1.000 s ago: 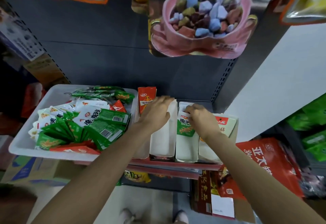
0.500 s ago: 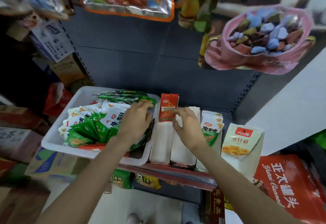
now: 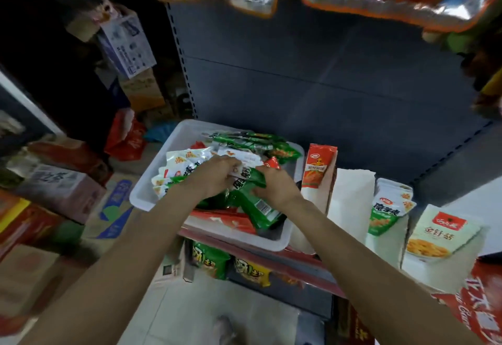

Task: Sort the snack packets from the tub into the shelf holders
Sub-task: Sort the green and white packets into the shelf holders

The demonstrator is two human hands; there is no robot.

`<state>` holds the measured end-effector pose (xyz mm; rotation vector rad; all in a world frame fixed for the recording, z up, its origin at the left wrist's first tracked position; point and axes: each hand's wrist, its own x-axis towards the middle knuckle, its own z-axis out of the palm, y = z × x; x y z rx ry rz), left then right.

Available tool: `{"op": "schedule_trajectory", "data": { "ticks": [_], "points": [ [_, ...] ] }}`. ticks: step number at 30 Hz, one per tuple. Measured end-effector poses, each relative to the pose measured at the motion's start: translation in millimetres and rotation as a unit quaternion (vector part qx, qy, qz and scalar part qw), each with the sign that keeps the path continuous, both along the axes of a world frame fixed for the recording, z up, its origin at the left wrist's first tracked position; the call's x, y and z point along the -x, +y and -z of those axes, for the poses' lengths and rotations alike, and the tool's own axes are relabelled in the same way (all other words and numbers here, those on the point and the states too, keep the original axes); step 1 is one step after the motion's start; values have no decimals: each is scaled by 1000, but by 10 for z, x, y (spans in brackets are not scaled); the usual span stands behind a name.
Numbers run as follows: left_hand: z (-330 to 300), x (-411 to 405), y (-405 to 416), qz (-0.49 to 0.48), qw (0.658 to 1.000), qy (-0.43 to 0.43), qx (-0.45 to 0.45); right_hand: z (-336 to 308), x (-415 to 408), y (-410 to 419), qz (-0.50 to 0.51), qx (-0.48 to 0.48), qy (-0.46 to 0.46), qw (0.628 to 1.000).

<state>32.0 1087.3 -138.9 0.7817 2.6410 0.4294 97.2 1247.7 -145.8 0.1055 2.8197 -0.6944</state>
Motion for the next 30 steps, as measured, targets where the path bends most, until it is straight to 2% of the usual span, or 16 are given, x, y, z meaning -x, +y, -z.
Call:
{"op": "schedule_trajectory", "data": {
  "ticks": [3,5,7,9,12,13,15,19,23,25,28,30],
  "points": [
    [29,13,-102,-28,997,28,-73,-11,-61,-24,-14,-62,47,997],
    [-4,-29,-131,-76,983,58,-155,-24,-114,-10,-1,-57,90,994],
    [-67,-96,-97,-129,963,69,-228,-89,-165,43,51,31,133,989],
    [-121,-174,12,-125,956,47,-263,-196,-215,119,119,161,159,967],
    [-217,-311,268,-80,949,1,-305,-341,-321,220,201,365,166,894],
    [-245,-353,370,-68,947,-11,-315,-365,-355,269,218,406,163,872],
    [-295,-427,586,-46,944,-25,-326,-396,-442,386,231,436,164,854],
    [-337,-581,1004,-11,943,-19,-333,-420,-656,731,237,368,224,871],
    [-355,-788,1452,27,936,-66,-346,-516,-977,1163,249,345,283,860],
    [-354,-901,1689,38,934,-70,-348,-567,-1145,1370,248,315,297,867],
    [-301,-1033,1978,42,935,-52,-348,-611,-1368,1647,262,239,308,883],
    [-216,-1067,2115,55,954,-10,-293,-596,-1474,1802,273,191,300,894]
  ]
}}
